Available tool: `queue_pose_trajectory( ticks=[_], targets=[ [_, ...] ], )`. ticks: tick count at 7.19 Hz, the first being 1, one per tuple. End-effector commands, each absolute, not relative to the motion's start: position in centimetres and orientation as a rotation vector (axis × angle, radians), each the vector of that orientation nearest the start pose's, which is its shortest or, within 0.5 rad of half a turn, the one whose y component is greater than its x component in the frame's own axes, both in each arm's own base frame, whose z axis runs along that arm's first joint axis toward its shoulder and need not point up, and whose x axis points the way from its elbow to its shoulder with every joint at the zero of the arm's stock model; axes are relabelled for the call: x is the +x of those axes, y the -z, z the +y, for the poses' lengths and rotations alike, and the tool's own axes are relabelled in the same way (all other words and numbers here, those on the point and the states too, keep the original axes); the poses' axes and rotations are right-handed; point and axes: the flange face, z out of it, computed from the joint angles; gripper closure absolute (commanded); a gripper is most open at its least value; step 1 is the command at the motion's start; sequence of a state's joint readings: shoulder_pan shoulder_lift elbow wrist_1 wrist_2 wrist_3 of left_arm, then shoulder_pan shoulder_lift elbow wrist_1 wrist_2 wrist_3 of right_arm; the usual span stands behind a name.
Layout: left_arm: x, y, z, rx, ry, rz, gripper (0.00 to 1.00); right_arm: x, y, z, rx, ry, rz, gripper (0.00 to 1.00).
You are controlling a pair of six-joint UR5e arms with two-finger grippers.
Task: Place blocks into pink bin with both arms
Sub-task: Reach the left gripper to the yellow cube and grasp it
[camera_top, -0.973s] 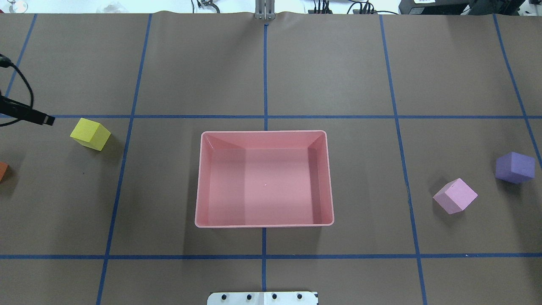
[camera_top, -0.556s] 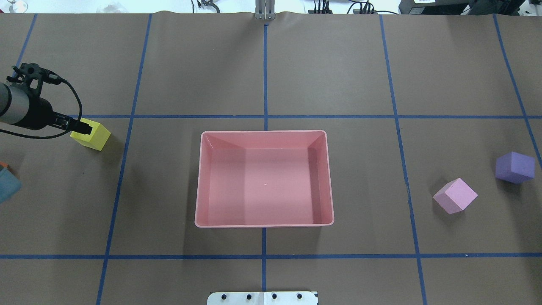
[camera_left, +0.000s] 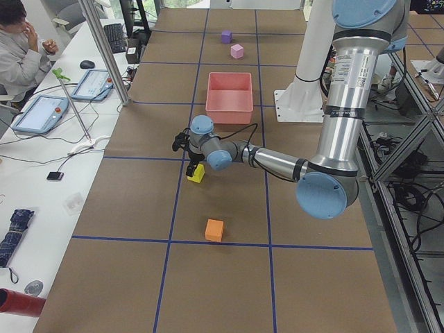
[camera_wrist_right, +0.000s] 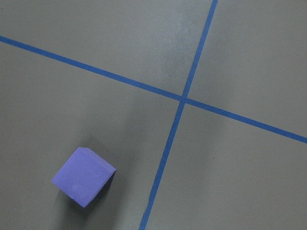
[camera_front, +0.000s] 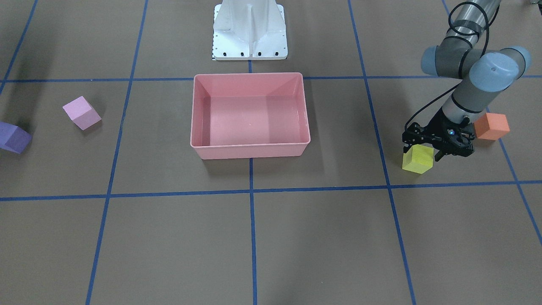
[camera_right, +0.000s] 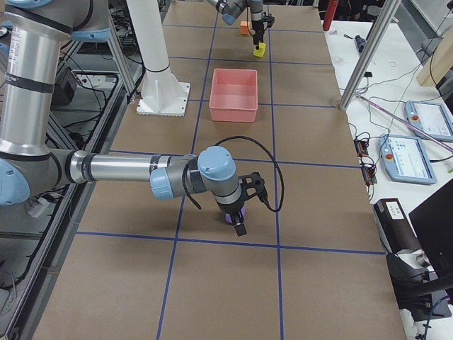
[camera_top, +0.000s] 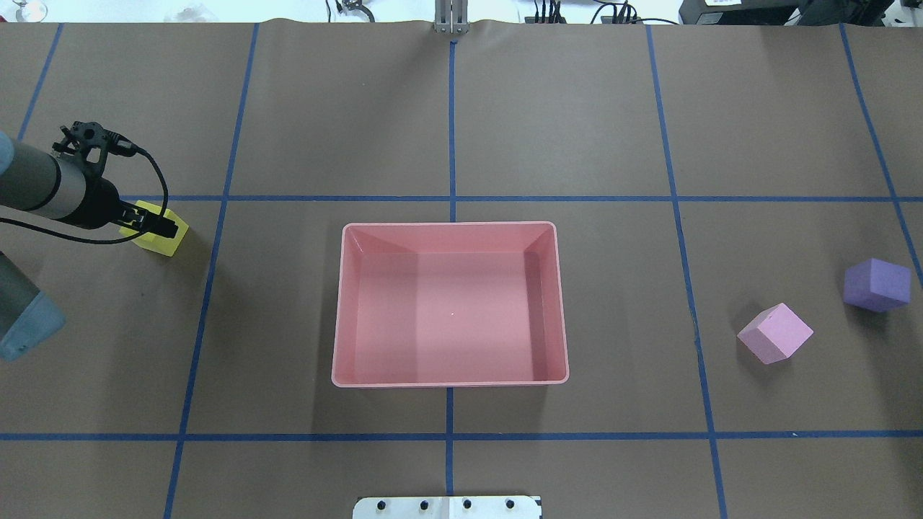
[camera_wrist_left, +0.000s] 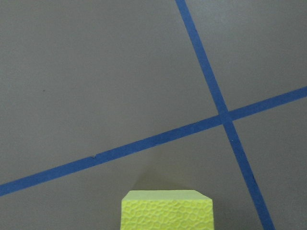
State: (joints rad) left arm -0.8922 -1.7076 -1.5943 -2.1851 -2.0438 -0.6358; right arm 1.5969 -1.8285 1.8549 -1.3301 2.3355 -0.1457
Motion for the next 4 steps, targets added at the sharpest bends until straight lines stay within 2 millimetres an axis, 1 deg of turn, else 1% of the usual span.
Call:
queue_pose_trajectory(
  ticks=[1,2,3,4],
  targets=[
    [30.9,-52.8,-50.4,0.321,-0.231,0.794,0.0,7.5,-60.7,-39.7,0.317,0.215,-0.738,0.0],
    [31.5,-53.3,-50.5,0.331,-0.241,0.803,0.04,7.5,-60.7,-39.7,0.316,0.214,-0.738,0.0],
    [31.8,-53.2,-50.6,0.346,-0.248,0.815,0.32,7.5,-60.8,-39.7,0.316,0.214,-0.738,0.0],
    [32.0,-52.3,-50.9,0.36,-0.252,0.823,0.69,7.5,-60.7,-39.7,0.317,0.215,-0.738,0.0]
  ],
)
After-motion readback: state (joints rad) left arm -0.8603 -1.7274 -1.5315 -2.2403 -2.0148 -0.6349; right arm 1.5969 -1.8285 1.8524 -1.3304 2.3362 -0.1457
